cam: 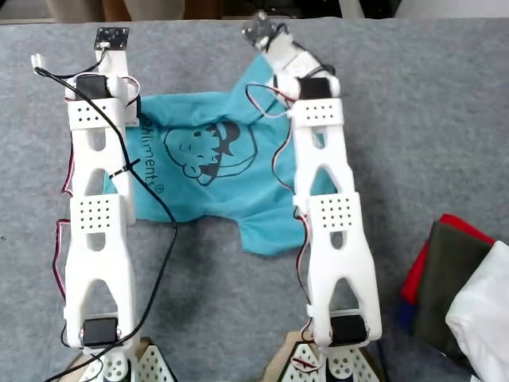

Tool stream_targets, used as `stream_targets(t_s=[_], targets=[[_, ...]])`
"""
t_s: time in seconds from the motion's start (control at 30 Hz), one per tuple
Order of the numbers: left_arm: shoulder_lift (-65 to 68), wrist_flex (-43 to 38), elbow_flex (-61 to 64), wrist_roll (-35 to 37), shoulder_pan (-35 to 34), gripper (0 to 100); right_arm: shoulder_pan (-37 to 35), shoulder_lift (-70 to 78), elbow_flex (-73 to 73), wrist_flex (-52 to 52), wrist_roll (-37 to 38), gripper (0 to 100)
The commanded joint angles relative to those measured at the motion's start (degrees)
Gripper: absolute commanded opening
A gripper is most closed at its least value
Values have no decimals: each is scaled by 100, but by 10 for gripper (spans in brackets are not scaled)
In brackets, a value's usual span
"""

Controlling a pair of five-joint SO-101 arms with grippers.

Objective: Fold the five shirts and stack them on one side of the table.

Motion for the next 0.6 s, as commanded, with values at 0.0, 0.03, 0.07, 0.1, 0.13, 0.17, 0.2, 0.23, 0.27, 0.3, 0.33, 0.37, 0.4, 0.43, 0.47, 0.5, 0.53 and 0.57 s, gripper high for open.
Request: stream_targets(t_s=[0.0, 0.03, 0.07, 0.1, 0.13, 0.17, 0.2, 0.23, 0.27, 0.3, 0.33, 0.37, 0.4, 0.43, 0.47, 0.5, 0.53, 0.57], targets=[[-92, -26, -273, -44, -88, 18, 84, -171, -804, 440, -26, 16], [-92, -18, -264, -44, -88, 18, 84, -312, -769, 563, -26, 16], [-92, -18, -264, -44, -88, 18, 84, -479, -664, 686, -26, 16], [-92, -18, -264, -44, -97, 18, 84, -629, -620, 809, -35, 16], [-92, -18, -273, -44, -114, 18, 84, -760, -567, 905, -35, 17], [-101, -18, -273, -44, -114, 18, 84, -875, -505, 949, -35, 18], [-119, -18, -273, -44, -114, 18, 84, -963, -426, 958, -26, 18], [-119, -9, -273, -44, -114, 18, 92, -1015, -321, 967, -18, 19], [-127, -9, -264, -44, -114, 18, 110, -1051, -207, 976, -18, 19], [-136, -9, -264, -44, -123, 18, 180, -1077, -92, 993, -18, 22], [-136, 0, -264, -44, -123, 18, 242, -1086, 22, 993, -18, 32], [-145, 62, -281, -44, -123, 18, 303, -1086, 119, 1002, -44, 41], [-145, 114, -281, -44, -123, 18, 382, -1086, 215, 1029, -44, 45], [-145, 167, -281, -44, -123, 18, 426, -1086, 251, 1099, -44, 46], [-145, 211, -281, -44, -123, 18, 453, -1086, 268, 1160, -44, 47], [-145, 229, -281, -44, -123, 18, 453, -1086, 268, 1248, -18, 47], [-145, 229, -281, -44, -123, 18, 453, -1086, 268, 1310, -9, 48], [-145, 229, -281, -44, -132, 18, 453, -1086, 295, 1327, -9, 58]])
